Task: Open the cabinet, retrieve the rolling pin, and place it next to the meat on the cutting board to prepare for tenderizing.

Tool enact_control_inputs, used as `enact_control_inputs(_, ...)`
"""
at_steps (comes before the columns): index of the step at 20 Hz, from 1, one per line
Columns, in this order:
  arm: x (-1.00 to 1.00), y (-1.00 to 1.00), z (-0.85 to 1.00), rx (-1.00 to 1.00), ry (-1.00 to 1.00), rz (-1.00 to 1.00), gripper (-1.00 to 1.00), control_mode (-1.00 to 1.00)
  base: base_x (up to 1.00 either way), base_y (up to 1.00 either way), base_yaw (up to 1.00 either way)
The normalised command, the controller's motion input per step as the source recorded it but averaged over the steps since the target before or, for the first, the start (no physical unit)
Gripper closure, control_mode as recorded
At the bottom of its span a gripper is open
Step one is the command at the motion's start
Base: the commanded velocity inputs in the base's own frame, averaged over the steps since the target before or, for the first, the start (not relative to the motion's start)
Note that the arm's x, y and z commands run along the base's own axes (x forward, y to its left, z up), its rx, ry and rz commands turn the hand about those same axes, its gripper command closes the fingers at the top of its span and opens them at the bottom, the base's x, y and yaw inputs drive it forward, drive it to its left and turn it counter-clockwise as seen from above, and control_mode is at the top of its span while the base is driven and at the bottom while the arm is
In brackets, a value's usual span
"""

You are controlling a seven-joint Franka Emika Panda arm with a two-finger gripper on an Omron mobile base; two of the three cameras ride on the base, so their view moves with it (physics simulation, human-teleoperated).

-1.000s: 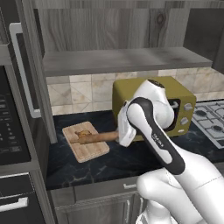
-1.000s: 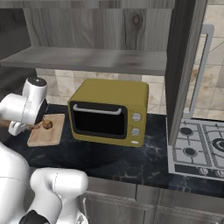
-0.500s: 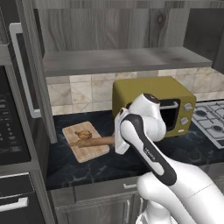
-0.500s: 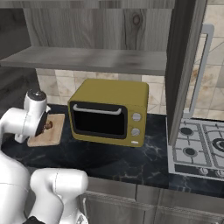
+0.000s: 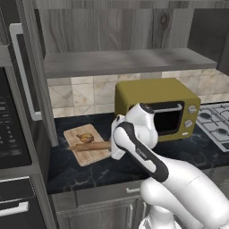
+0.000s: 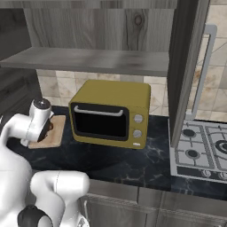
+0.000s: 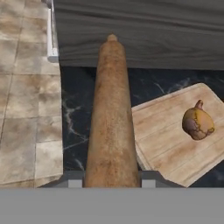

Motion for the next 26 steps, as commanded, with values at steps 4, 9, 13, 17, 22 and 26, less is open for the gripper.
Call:
enact_control_inputs(4, 0.38, 0.19, -0.25, 0.0, 0.0, 0.04, 1.0, -1.0, 0.0, 0.0, 0.0)
enact_control_inputs(9, 0.31, 0.18, -0.3, 0.0, 0.0, 0.02, 1.0, -1.0, 0.0, 0.0, 0.0)
enact_control_inputs(13, 0.21, 0.12, -0.28, -0.01, 0.0, 0.0, 1.0, -1.0, 0.0, 0.0, 0.0)
enact_control_inputs(17, 0.05, 0.04, -0.19, -0.02, 0.0, 0.0, 1.0, -1.0, 0.0, 0.0, 0.0)
enact_control_inputs(22, 0.1, 0.0, -0.17, 0.0, 0.0, 0.0, 1.0, -1.0, 0.0, 0.0, 0.0)
enact_control_inputs(26, 0.2, 0.0, -0.11, 0.0, 0.0, 0.0, 1.0, -1.0, 0.0, 0.0, 0.0)
